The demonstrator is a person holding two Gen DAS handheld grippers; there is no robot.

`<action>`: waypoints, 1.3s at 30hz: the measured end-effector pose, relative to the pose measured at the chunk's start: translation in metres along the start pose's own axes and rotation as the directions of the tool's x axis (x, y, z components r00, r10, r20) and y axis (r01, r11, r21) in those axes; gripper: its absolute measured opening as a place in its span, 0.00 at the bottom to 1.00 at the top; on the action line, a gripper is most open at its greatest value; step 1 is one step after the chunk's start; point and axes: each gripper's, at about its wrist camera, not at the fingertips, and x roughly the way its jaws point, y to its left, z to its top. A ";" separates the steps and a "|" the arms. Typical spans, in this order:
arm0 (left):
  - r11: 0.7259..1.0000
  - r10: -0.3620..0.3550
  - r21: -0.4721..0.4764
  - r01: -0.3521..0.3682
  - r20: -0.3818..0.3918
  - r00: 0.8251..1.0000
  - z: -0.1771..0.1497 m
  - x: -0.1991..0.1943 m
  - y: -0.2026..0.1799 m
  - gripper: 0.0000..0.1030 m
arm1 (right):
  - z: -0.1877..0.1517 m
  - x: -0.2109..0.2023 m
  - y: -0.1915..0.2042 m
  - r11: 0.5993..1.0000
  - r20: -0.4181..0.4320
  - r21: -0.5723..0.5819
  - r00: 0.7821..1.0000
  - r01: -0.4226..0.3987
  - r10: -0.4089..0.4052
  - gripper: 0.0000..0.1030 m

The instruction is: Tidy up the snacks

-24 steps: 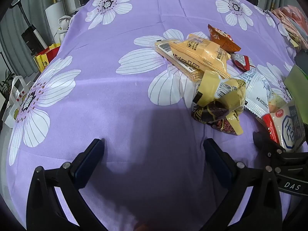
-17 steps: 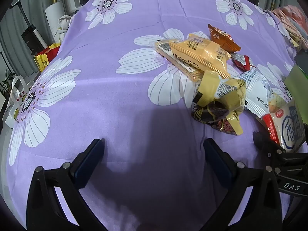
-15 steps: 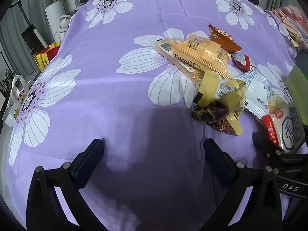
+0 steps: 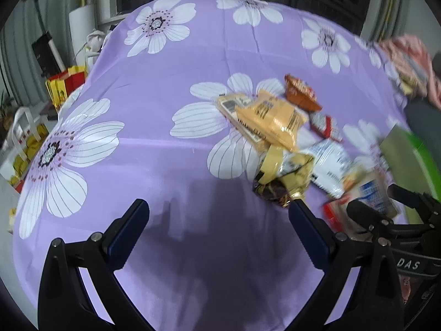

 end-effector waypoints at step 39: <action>0.981 -0.173 -0.087 0.173 0.005 0.985 0.007 -0.023 0.005 0.93 | 0.010 -0.045 -0.001 0.991 0.072 0.099 0.994 -0.084 0.077 0.91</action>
